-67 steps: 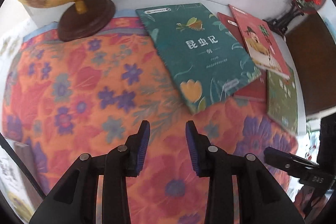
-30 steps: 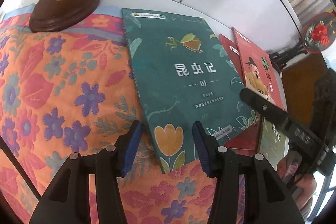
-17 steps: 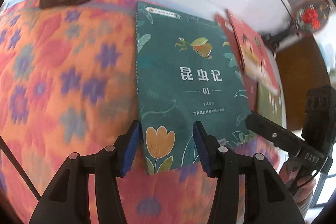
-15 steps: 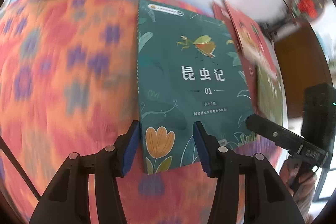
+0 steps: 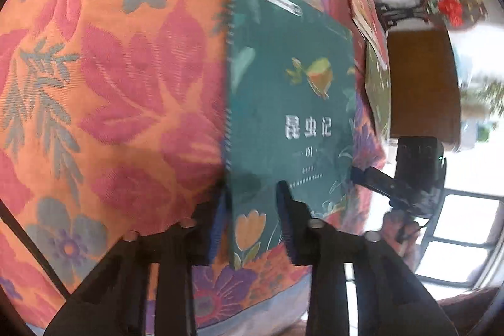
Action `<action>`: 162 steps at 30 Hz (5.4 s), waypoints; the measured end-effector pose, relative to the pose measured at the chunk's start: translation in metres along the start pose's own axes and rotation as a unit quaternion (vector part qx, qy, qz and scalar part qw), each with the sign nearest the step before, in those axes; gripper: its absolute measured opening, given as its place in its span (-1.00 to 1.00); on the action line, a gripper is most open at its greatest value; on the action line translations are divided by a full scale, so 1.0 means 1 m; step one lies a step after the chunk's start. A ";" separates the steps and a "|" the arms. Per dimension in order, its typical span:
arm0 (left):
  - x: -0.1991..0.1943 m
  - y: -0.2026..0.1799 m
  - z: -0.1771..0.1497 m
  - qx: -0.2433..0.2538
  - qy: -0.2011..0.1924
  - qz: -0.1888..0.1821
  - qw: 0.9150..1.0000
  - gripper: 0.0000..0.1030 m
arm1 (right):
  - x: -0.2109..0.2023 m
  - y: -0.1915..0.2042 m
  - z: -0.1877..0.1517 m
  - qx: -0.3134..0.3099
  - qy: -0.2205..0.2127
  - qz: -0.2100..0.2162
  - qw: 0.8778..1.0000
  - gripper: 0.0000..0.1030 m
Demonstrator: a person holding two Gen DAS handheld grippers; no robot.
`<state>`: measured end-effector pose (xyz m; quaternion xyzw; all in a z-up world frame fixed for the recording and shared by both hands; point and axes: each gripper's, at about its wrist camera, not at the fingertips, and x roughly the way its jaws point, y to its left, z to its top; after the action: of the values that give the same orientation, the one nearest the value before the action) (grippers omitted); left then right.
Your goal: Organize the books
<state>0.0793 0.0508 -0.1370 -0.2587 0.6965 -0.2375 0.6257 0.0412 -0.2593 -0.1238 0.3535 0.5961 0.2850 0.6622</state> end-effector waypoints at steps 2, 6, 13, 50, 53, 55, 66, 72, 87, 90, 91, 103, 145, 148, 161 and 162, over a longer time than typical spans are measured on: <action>0.003 0.011 0.004 -0.020 0.007 -0.031 0.999 -0.67 | 0.006 0.003 0.012 -0.018 0.013 0.005 1.000 -0.07; 0.008 0.028 0.009 -0.052 0.018 -0.084 0.995 -0.74 | 0.016 0.002 0.023 -0.026 0.029 0.002 0.999 -0.29; 0.007 0.025 0.014 -0.030 0.006 -0.094 0.995 -0.74 | 0.022 -0.017 0.041 0.010 0.038 0.009 0.999 -0.85; -0.071 -0.035 -0.052 0.144 -0.096 0.163 0.971 -0.69 | 0.058 0.118 -0.020 -0.169 0.024 -0.056 0.984 -0.78; -0.081 -0.028 -0.058 0.145 -0.103 0.165 0.970 -0.69 | 0.067 0.129 -0.022 -0.176 0.021 -0.051 0.983 -0.78; -0.091 -0.023 -0.062 0.145 -0.108 0.165 0.970 -0.69 | 0.072 0.137 -0.024 -0.181 0.020 -0.053 0.982 -0.78; -0.138 0.005 -0.079 0.140 -0.137 0.176 0.965 -0.69 | 0.106 0.179 -0.034 -0.202 0.020 -0.047 0.978 -0.78; -0.165 0.027 -0.085 0.131 -0.149 0.184 0.963 -0.66 | 0.131 0.205 -0.036 -0.215 0.025 -0.043 0.975 -0.78; -0.229 0.090 -0.099 0.093 -0.187 0.195 0.958 -0.66 | 0.193 0.251 -0.041 -0.241 0.056 -0.032 0.968 -0.76; -0.239 0.098 -0.103 0.085 -0.196 0.194 0.958 -0.66 | 0.204 0.259 -0.042 -0.245 0.063 -0.030 0.967 -0.76; -0.242 0.101 -0.104 0.083 -0.199 0.194 0.957 -0.66 | 0.208 0.262 -0.042 -0.246 0.065 -0.030 0.967 -0.76; -0.277 0.146 -0.116 0.039 -0.232 0.198 0.952 -0.65 | 0.258 0.288 -0.043 -0.264 0.087 -0.020 0.960 -0.75; -0.256 0.121 -0.114 0.027 -0.277 0.305 0.911 -0.13 | 0.198 0.226 -0.031 -0.203 -0.075 -0.075 0.973 -0.59; -0.237 0.081 -0.101 0.066 -0.307 0.289 0.904 0.56 | 0.136 0.214 -0.028 -0.207 -0.182 -0.108 0.955 -0.54; -0.087 -0.102 -0.001 0.186 -0.310 0.223 0.905 0.58 | -0.063 0.121 -0.005 -0.203 -0.349 -0.245 0.882 0.56; -0.075 -0.115 0.005 0.194 -0.312 0.221 0.903 0.57 | -0.075 0.114 0.000 -0.198 -0.355 -0.250 0.879 0.57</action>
<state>0.0978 0.0135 -0.0056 -0.0321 0.4450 -0.1310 0.8853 0.0366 -0.2518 0.0122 0.1315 0.3209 0.0772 0.9347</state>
